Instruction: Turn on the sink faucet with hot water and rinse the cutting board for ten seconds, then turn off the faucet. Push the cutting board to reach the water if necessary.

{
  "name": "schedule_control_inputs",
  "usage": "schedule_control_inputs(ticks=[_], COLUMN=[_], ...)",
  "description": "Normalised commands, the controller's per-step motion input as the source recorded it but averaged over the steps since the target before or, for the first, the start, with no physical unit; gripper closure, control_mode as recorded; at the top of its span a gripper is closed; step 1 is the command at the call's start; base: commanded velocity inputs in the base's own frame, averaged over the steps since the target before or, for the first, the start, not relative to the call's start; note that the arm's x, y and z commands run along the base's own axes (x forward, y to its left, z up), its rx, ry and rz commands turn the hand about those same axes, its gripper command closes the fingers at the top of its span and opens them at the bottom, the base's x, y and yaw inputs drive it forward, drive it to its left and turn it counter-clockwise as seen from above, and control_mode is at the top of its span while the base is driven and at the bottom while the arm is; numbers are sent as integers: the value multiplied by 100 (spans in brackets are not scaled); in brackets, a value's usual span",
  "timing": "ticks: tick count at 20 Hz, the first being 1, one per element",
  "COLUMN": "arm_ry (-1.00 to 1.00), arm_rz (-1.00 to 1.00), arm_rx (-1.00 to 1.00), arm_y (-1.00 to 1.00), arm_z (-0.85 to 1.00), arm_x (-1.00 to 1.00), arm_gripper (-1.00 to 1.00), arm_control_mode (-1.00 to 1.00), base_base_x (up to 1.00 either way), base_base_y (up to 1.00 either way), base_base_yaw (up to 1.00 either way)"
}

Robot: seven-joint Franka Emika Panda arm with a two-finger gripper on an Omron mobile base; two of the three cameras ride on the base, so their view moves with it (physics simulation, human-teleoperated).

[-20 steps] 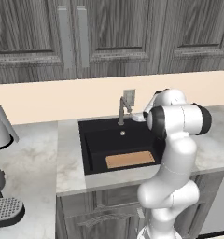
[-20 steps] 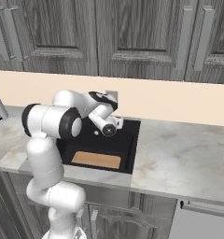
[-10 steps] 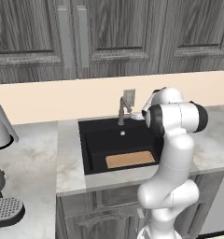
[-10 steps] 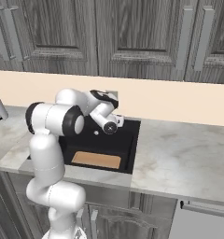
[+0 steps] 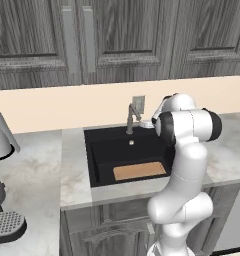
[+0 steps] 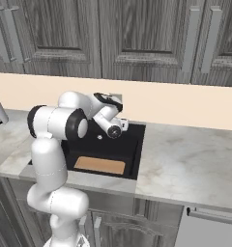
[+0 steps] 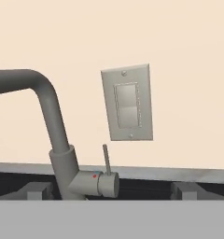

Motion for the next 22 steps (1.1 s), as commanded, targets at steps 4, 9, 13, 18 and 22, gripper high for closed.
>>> schedule_control_inputs(ticks=[4, 9, 13, 18, 22], arm_ry=[0, 0, 0, 0, 0], arm_rz=[0, 0, 0, 0, 0], arm_rx=[0, 0, 0, 0, 0], arm_y=[0, 0, 0, 0, 0], arm_z=[-1, 0, 0, 0, 0], arm_x=[0, 9, 13, 17, 12], arm_gripper=[-100, -100, -100, -100, -100], arm_control_mode=[-100, -100, -100, -100, -100], base_base_x=[0, 0, 0, 0, 0], base_base_y=[0, 0, 0, 0, 0], base_base_yaw=[0, 0, 0, 0, 0])
